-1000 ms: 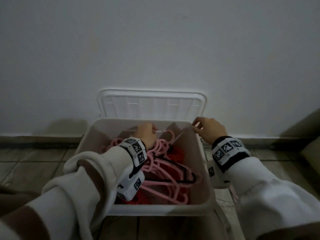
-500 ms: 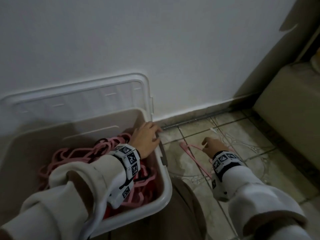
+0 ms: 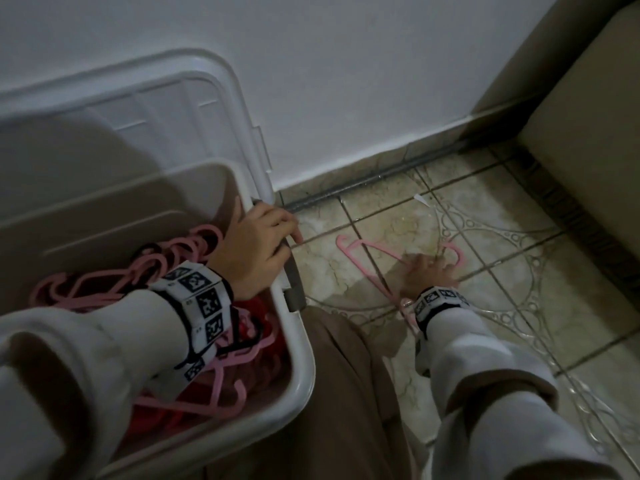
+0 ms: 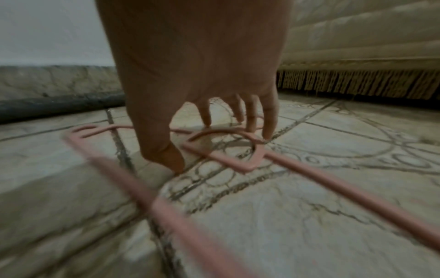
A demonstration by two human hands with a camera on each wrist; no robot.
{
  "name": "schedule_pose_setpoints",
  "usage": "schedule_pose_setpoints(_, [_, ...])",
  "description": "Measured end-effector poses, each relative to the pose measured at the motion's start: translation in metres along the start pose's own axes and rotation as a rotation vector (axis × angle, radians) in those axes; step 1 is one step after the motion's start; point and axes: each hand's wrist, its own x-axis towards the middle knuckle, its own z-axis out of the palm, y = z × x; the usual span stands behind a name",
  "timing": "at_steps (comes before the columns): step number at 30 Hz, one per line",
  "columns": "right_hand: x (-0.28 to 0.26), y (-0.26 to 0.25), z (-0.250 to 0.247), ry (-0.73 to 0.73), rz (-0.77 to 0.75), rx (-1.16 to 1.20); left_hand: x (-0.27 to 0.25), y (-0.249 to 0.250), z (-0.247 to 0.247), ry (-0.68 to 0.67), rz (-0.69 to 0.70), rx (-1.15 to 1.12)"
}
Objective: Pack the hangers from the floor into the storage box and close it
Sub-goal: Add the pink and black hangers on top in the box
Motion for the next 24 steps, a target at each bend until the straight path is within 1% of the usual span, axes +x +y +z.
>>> schedule_pose_setpoints(2, [-0.002,0.0,-0.002,-0.001,0.0,-0.059,0.0,0.001,-0.001,-0.003,0.002,0.003])
schedule_pose_setpoints(4, [-0.007,-0.003,0.001,0.046,-0.027,-0.147,0.0,0.0,0.002,0.011,0.012,0.018])
schedule_pose_setpoints(7, [-0.018,-0.003,0.008,0.05,-0.116,-0.319,0.0,-0.002,0.005,0.049,0.003,0.06])
schedule_pose_setpoints(9, [-0.026,0.0,0.012,0.031,-0.199,-0.405,-0.001,0.001,0.005,0.037,-0.016,0.088])
schedule_pose_setpoints(12, [-0.039,0.003,0.014,0.067,-0.294,-0.376,-0.001,0.005,0.003,-0.033,-0.079,0.079])
schedule_pose_setpoints(14, [-0.048,0.005,0.006,0.128,-0.346,-0.358,-0.001,0.008,0.001,-0.086,-0.114,0.067])
schedule_pose_setpoints(16, [-0.055,0.003,-0.011,0.2,-0.366,-0.301,-0.002,0.009,-0.003,-0.174,-0.128,0.124])
schedule_pose_setpoints(18, [-0.062,-0.002,-0.039,0.246,-0.372,-0.25,-0.004,0.01,-0.009,-0.247,-0.106,0.162])
schedule_pose_setpoints(21, [-0.074,-0.014,-0.093,0.354,-0.397,-0.188,-0.009,0.014,-0.024,-0.291,-0.096,0.08])
schedule_pose_setpoints(24, [-0.097,-0.031,-0.151,0.514,-0.465,-0.066,-0.019,0.022,-0.046,-0.305,-0.094,0.007])
